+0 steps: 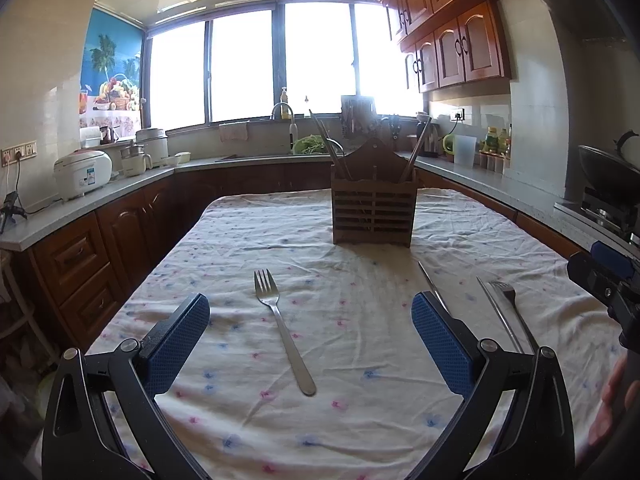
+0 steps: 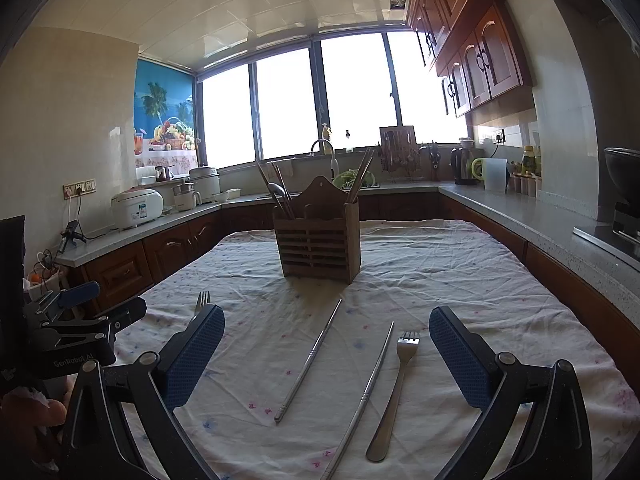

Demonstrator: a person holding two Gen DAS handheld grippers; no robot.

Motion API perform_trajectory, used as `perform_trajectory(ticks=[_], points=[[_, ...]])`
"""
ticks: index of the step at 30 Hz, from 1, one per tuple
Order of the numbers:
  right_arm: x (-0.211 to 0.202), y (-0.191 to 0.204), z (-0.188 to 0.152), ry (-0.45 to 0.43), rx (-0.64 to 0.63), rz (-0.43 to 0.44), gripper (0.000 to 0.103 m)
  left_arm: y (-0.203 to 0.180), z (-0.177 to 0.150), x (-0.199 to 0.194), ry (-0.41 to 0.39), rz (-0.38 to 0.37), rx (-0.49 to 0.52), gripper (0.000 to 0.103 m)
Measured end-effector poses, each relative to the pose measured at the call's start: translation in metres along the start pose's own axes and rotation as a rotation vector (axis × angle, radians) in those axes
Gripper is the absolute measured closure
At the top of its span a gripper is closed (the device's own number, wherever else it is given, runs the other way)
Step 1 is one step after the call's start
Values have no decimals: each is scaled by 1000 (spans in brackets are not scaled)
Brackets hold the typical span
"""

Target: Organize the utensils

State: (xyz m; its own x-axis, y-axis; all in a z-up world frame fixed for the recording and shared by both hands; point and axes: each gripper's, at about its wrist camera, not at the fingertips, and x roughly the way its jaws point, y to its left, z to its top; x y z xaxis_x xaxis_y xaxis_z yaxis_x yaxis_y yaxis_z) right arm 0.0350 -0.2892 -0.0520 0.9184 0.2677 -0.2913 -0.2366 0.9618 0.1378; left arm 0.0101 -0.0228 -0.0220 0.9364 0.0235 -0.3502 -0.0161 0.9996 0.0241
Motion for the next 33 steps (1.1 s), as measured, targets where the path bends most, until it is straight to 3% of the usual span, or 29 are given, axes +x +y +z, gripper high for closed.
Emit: perform_trajectory(ticks=[33], points=[[-1,-12,2,5,46,-3,0,-12,4,5,17,-16,27,0]])
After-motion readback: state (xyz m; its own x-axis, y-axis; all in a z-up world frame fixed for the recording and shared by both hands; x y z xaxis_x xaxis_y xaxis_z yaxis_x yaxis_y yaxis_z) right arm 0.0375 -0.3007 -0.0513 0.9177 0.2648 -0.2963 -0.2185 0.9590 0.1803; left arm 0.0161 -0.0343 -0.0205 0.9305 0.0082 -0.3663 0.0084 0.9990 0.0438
